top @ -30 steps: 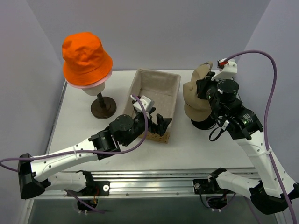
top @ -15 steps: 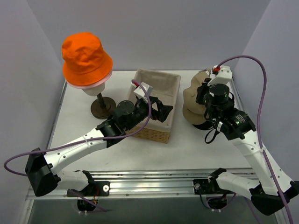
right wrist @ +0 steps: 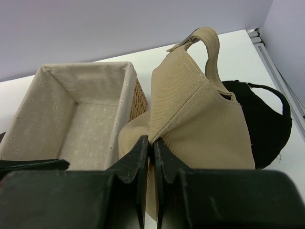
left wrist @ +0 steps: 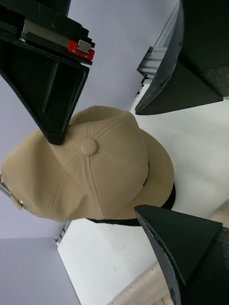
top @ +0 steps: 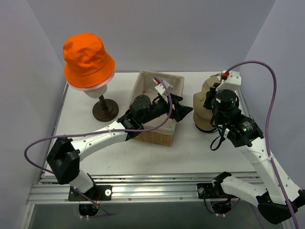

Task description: Stack the hats

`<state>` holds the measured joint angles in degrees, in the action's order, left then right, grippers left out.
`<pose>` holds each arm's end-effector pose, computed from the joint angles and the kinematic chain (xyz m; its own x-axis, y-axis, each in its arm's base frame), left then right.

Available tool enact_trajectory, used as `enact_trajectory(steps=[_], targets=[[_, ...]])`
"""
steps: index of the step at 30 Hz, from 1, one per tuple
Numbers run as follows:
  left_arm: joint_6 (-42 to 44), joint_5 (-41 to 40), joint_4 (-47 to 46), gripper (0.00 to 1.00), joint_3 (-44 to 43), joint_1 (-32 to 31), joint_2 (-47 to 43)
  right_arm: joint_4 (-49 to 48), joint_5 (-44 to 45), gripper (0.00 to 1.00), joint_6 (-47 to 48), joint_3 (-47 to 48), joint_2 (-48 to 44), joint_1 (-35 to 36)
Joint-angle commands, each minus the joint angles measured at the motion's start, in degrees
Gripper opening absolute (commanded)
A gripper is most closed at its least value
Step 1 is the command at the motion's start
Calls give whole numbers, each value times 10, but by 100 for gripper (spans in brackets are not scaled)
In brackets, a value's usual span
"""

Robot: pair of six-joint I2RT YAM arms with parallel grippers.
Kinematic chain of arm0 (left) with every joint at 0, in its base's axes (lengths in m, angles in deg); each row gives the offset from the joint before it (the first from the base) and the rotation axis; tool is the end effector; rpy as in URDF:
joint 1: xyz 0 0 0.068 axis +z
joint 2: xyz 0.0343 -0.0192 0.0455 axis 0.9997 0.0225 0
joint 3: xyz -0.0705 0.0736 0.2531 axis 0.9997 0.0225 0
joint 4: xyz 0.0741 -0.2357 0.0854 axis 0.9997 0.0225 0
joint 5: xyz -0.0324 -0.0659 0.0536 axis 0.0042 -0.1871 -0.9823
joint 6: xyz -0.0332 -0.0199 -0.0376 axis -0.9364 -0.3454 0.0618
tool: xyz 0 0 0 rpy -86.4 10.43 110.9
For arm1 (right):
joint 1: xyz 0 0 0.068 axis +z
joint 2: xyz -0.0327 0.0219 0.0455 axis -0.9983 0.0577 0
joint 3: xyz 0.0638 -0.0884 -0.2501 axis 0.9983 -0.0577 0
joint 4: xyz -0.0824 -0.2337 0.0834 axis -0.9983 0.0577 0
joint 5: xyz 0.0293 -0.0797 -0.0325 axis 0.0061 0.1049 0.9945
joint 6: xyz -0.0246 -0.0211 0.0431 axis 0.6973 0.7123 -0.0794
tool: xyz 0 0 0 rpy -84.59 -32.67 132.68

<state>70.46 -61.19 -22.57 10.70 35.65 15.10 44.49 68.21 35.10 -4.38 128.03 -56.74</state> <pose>0.2190 -0.3012 0.3653 -0.2183 -0.2516 -0.9429 0.8632 0.4008 -0.3068 0.1838 0.0871 0.4483 -0.0568 0.2869 -0.9563 -0.0310 0.9569 0.2889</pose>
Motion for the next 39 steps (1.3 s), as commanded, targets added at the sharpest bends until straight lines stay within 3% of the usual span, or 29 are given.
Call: enact_trajectory(steps=[1, 15, 23, 31, 35, 39], targets=[[11, 63, -64, 84, -56, 5, 33, -19, 24, 0, -6, -3, -8, -5], [50, 101, -104, 82, -147, 6, 150, -15, 34, 0, -14, -21, -7, -13], [52, 128, -125, 71, -180, 6, 206, -16, 36, 0, -17, -27, -7, -18], [46, 140, -147, 19, -194, 7, 235, -22, 44, 4, -22, -29, 0, -26], [49, 140, -143, 3, -201, 7, 239, -22, 46, 13, -28, -28, 1, -29], [54, 144, -148, 3, -189, 8, 233, -24, 39, 34, -39, -28, -5, -29]])
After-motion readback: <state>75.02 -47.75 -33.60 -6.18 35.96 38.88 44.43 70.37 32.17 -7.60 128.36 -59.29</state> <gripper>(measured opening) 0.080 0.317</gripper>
